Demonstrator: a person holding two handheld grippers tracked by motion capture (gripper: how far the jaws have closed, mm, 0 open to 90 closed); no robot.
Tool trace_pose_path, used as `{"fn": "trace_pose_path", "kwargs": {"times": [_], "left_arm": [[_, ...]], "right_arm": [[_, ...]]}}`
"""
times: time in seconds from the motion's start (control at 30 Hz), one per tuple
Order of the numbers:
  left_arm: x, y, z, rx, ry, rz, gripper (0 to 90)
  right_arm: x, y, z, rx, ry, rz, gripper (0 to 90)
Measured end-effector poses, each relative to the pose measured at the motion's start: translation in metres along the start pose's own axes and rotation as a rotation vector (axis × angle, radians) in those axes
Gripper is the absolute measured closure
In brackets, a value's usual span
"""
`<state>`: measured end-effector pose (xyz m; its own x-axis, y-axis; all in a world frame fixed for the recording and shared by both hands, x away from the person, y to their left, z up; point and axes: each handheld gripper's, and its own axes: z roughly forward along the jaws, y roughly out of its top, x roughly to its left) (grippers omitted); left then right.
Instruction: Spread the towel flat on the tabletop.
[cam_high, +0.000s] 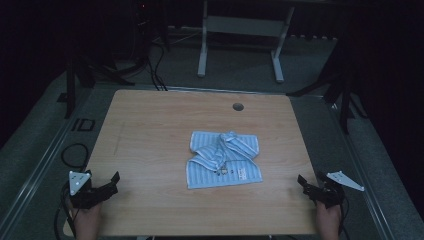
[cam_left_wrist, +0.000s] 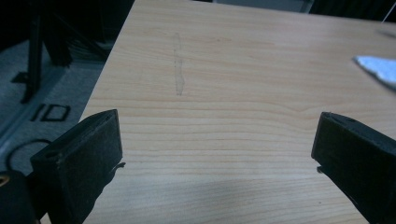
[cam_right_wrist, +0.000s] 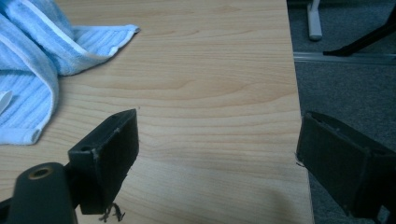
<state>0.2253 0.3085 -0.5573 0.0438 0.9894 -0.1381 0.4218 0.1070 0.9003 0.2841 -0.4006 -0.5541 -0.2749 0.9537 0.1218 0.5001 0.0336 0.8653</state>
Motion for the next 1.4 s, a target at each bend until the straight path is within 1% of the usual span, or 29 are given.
{"fn": "trace_pose_path", "kwargs": {"times": [0.1, 0.13, 0.17, 0.2, 0.27, 0.3, 0.33, 0.37, 0.4, 0.43, 0.47, 0.53, 0.57, 0.6, 0.63, 0.67, 0.7, 0.73, 0.8, 0.87, 0.9, 0.93, 0.97, 1.0, 1.1, 1.13, 1.17, 1.27, 1.4], "left_arm": [[0.001, 0.000, -0.001, 0.009, -0.002, 0.011, 1.7], [-0.001, 0.001, -0.001, 0.028, -0.022, 0.037, 1.7], [-0.001, 0.001, -0.001, 0.028, -0.022, 0.037, 1.7], [-0.002, 0.001, -0.001, 0.042, -0.045, 0.050, 1.7], [-0.002, 0.001, -0.001, 0.042, -0.045, 0.050, 1.7], [-0.003, 0.000, 0.000, 0.056, -0.067, 0.053, 1.7], [-0.003, 0.000, 0.000, 0.056, -0.067, 0.053, 1.7], [-0.002, 0.000, -0.001, 0.056, -0.069, 0.065, 1.7], [0.000, 0.002, -0.003, 0.068, -0.081, 0.072, 1.7], [0.001, 0.002, -0.004, 0.073, -0.085, 0.072, 1.7], [0.002, 0.002, -0.005, 0.080, -0.081, 0.062, 1.7], [0.006, 0.002, -0.006, 0.105, -0.089, 0.021, 1.7], [0.006, 0.002, -0.006, 0.105, -0.089, 0.021, 1.7], [0.009, 0.000, -0.007, 0.112, -0.097, 0.002, 1.7], [0.011, -0.001, -0.008, 0.113, -0.102, -0.001, 1.7], [0.012, -0.002, -0.008, 0.133, -0.112, -0.010, 1.7], [0.012, -0.002, -0.008, 0.133, -0.112, -0.010, 2.4], [0.016, -0.003, -0.007, 0.183, -0.141, -0.030, 4.4], [0.016, -0.003, -0.008, 0.191, -0.149, -0.022, 4.4], [0.011, -0.002, -0.009, 0.208, -0.168, 0.013, 4.4], [0.008, -0.001, -0.009, 0.212, -0.182, 0.021, 4.4], [0.008, -0.001, -0.009, 0.212, -0.182, 0.021, 3.9], [0.003, 0.001, -0.008, 0.219, -0.232, 0.031, 3.8], [0.000, 0.002, -0.008, 0.221, -0.253, 0.035, 2.7], [-0.011, 0.003, -0.005, 0.242, -0.308, 0.043, 2.6], [-0.014, 0.003, -0.004, 0.247, -0.322, 0.055, 2.6], [-0.018, 0.003, -0.002, 0.259, -0.335, 0.067, 2.6], [-0.031, 0.004, 0.001, 0.278, -0.356, 0.101, 2.6], [-0.044, 0.004, 0.006, 0.301, -0.389, 0.128, 2.6]], "right_arm": [[0.001, 0.000, 0.000, -0.001, -0.005, -0.006, 12.5], [0.002, 0.000, 0.000, 0.004, -0.006, -0.020, 12.6], [0.002, 0.000, 0.000, 0.004, -0.006, -0.020, 12.6], [0.003, 0.000, 0.001, 0.008, -0.007, -0.029, 12.8], [0.003, 0.000, 0.001, 0.011, -0.006, -0.030, 12.8], [0.003, 0.000, 0.001, 0.011, -0.005, -0.030, 12.8], [0.003, 0.000, 0.001, 0.011, -0.005, -0.030, 12.8], [0.004, 0.000, 0.001, 0.016, -0.003, -0.028, 12.8], [0.004, 0.001, 0.002, 0.024, -0.011, -0.035, 12.9], [0.005, 0.001, 0.003, 0.035, -0.009, -0.038, 13.2], [0.005, 0.001, 0.004, 0.043, -0.003, -0.045, 13.3], [0.006, 0.001, 0.003, 0.046, 0.013, -0.050, 14.0], [0.006, 0.001, 0.003, 0.046, 0.013, -0.050, 14.0], [0.007, 0.002, 0.004, 0.071, 0.056, -0.061, 14.3], [0.007, 0.003, 0.004, 0.078, 0.078, -0.071, 14.3], [0.009, 0.003, 0.004, 0.082, 0.085, -0.091, 14.1], [0.011, 0.005, 0.003, 0.085, 0.095, -0.120, 13.1], [0.012, 0.006, 0.003, 0.088, 0.115, -0.128, 12.8], [0.013, 0.007, 0.002, 0.096, 0.163, -0.118, 12.1], [0.016, 0.009, 0.001, 0.093, 0.189, -0.122, 11.6], [0.018, 0.011, 0.001, 0.108, 0.191, -0.137, 11.2], [0.019, 0.013, 0.000, 0.118, 0.203, -0.150, 11.2], [0.021, 0.015, 0.000, 0.130, 0.218, -0.150, 11.2], [0.023, 0.016, 0.001, 0.146, 0.222, -0.155, 11.2], [0.028, 0.019, 0.001, 0.151, 0.258, -0.155, 11.2], [0.029, 0.021, 0.001, 0.146, 0.271, -0.154, 11.2], [0.029, 0.022, 0.001, 0.143, 0.289, -0.155, 11.2], [0.031, 0.027, 0.001, 0.147, 0.313, -0.159, 11.2], [0.034, 0.030, 0.001, 0.148, 0.332, -0.163, 12.1]]}}
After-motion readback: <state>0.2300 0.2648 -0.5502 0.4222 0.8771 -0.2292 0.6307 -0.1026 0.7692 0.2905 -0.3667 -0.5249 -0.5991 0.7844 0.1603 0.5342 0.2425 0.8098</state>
